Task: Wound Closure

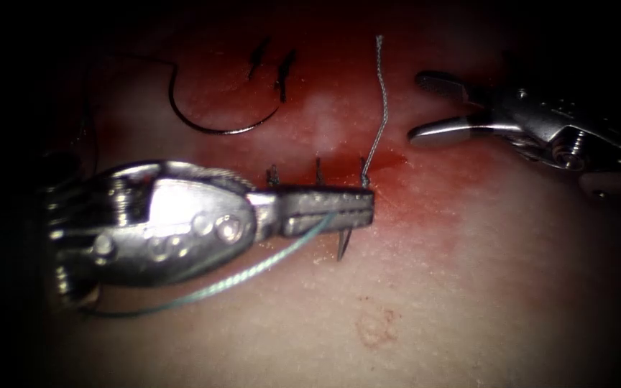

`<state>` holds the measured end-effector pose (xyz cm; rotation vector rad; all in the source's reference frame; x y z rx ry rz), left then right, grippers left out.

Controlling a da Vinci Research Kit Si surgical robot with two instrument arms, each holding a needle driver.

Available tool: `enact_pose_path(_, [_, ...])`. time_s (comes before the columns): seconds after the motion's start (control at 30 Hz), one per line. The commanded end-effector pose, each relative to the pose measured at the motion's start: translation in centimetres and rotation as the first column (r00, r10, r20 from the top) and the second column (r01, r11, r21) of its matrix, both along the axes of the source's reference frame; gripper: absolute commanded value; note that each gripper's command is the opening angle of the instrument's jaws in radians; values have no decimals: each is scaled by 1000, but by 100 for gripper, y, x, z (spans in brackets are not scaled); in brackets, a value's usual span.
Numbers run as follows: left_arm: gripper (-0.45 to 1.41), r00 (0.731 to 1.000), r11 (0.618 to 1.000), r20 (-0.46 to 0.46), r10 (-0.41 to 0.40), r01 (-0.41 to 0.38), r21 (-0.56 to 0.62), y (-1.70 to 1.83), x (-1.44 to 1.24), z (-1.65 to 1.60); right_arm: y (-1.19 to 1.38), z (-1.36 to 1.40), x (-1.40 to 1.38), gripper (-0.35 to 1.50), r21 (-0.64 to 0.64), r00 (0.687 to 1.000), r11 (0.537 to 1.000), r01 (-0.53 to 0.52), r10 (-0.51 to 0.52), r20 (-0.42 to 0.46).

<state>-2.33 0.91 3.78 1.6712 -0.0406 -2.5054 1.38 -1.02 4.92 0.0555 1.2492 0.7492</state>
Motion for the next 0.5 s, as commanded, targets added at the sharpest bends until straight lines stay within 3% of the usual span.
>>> enact_pose_path(0.03, [-45,1000,1000,23,14,-14,9,7,-6,8,-16,6,12,99,-1,1000,1000,14,-14,-14])
enact_pose_path(0.17, [-45,996,999,75,41,-42,16,22,-8,18,-33,6,30,57,-18,998,999,35,-36,-52])
enact_pose_path(0.2, [-45,995,999,86,46,-48,17,25,-9,21,-36,5,37,34,-24,997,999,38,-40,-68])
enact_pose_path(0.37, [-45,988,995,144,54,-65,74,42,-9,40,-38,5,66,-33,-40,995,998,48,-51,-86])
enact_pose_path(0.5, [-45,976,988,206,71,-98,120,54,-8,52,-41,10,86,-35,-61,992,996,70,-76,-104])
